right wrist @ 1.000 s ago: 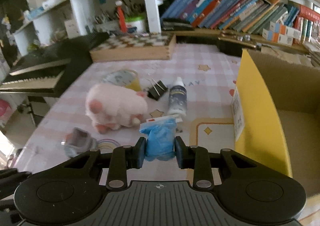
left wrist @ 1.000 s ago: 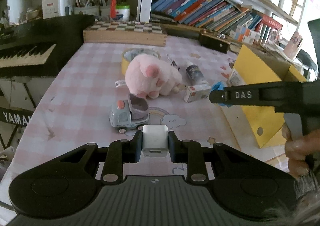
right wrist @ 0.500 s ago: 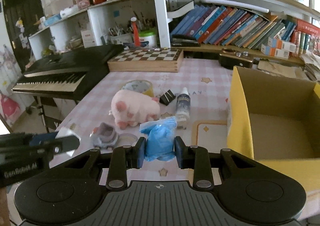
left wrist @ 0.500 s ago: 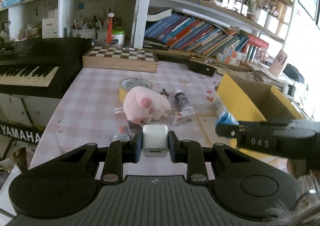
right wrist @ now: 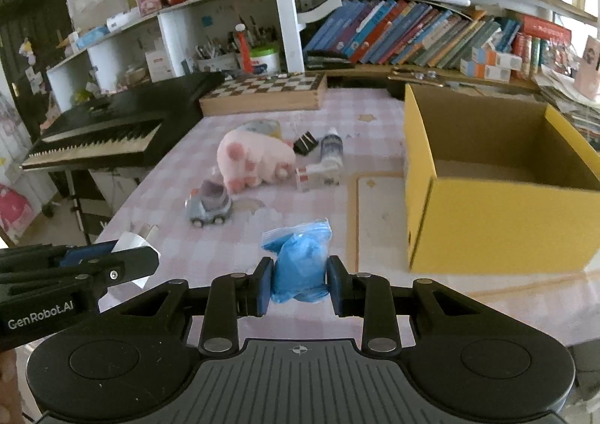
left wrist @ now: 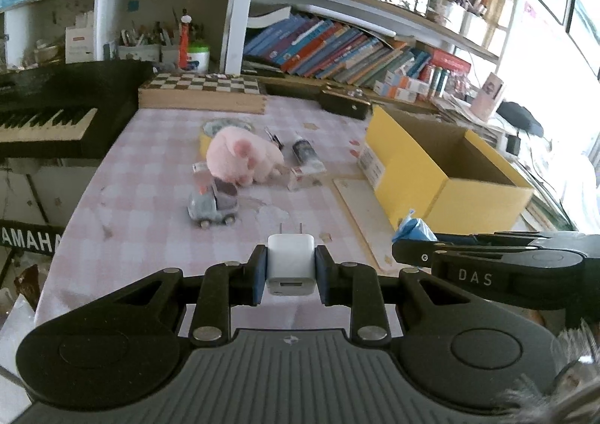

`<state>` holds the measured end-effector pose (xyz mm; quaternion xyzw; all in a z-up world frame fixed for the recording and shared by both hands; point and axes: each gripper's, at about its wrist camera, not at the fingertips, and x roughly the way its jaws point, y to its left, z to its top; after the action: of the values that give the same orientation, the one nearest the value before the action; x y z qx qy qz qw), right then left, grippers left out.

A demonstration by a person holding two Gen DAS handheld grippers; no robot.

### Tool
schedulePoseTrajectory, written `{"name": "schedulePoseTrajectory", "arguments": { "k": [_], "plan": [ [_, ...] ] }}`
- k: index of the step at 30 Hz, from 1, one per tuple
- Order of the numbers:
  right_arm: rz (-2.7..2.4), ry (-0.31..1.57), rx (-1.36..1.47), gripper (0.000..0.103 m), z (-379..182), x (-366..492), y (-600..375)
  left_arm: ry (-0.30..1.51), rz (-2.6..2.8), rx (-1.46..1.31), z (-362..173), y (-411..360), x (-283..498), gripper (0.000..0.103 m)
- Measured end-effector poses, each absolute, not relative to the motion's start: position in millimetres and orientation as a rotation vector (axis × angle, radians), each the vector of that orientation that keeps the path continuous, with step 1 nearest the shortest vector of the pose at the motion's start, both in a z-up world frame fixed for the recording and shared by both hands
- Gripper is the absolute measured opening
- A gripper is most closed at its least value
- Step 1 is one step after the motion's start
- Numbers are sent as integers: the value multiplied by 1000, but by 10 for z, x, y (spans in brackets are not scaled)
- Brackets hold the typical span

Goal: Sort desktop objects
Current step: 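Lift and carry the charger and blue cloth with both tools toward the yellow box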

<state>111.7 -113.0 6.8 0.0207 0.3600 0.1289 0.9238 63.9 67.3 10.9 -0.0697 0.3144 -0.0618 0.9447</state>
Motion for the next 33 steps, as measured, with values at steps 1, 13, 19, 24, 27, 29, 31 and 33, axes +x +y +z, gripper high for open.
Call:
{"name": "schedulePoseTrajectory", "arguments": {
  "k": [1,13,19,24,27,29,31,33],
  "plan": [
    [260,742,44,30,60,1062,-1133,645,-132,-141,100,660,595,24],
    [172,749,90,30,12,547,-1294,666,-210,-104,38,526,183,24],
    [111,747,116,30,-4,383,-1410,673,-255,-80,19,432,41,24],
    [83,754,124,30,-41,263,-1479,681,-289,-73,-4,353,-15,24],
    [59,762,133,30,-61,203,-1534,686,-313,-68,-13,292,-23,24],
    [40,766,141,30,-67,162,-1577,690,-333,-63,-18,244,-23,24],
    [20,770,147,30,-74,125,-1619,694,-355,-58,-44,214,-25,24],
    [0,773,153,30,-82,87,-1666,698,-377,-53,-52,163,-14,24]
  ]
}}
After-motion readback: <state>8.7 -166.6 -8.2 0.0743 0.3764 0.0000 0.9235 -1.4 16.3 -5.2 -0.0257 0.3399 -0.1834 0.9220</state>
